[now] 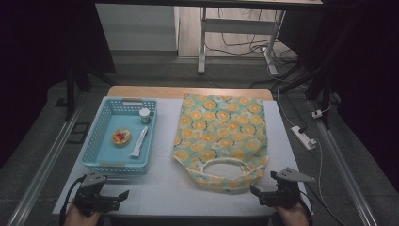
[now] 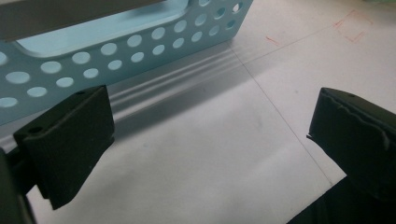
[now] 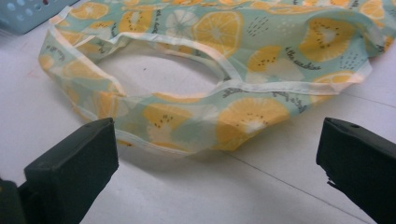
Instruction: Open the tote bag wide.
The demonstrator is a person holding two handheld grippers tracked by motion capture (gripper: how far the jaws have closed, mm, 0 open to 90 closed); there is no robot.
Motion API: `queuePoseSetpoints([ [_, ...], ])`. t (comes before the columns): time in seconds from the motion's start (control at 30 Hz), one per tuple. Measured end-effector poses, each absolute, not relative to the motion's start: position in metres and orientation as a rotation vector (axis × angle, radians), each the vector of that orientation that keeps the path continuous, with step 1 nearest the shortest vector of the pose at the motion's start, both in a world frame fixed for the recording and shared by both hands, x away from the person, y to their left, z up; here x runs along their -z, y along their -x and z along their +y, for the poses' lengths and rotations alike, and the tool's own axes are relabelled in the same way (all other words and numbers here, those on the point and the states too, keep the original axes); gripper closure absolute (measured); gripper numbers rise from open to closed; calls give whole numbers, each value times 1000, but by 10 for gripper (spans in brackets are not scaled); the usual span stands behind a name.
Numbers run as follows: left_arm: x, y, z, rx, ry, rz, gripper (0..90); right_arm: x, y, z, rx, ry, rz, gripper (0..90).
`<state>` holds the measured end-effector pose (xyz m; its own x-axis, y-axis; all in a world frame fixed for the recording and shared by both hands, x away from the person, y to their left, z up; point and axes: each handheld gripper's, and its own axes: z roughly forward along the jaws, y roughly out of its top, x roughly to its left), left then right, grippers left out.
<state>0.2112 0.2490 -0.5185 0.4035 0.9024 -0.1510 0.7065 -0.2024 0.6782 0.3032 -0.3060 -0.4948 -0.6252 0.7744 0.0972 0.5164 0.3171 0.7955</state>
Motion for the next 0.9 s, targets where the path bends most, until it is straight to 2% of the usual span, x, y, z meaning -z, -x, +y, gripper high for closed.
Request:
queuePoseSetpoints([
  [0.9,520,-218,246,-349,-2006,1356,3,495,-305,-304,-1204,-1137,2336,0],
])
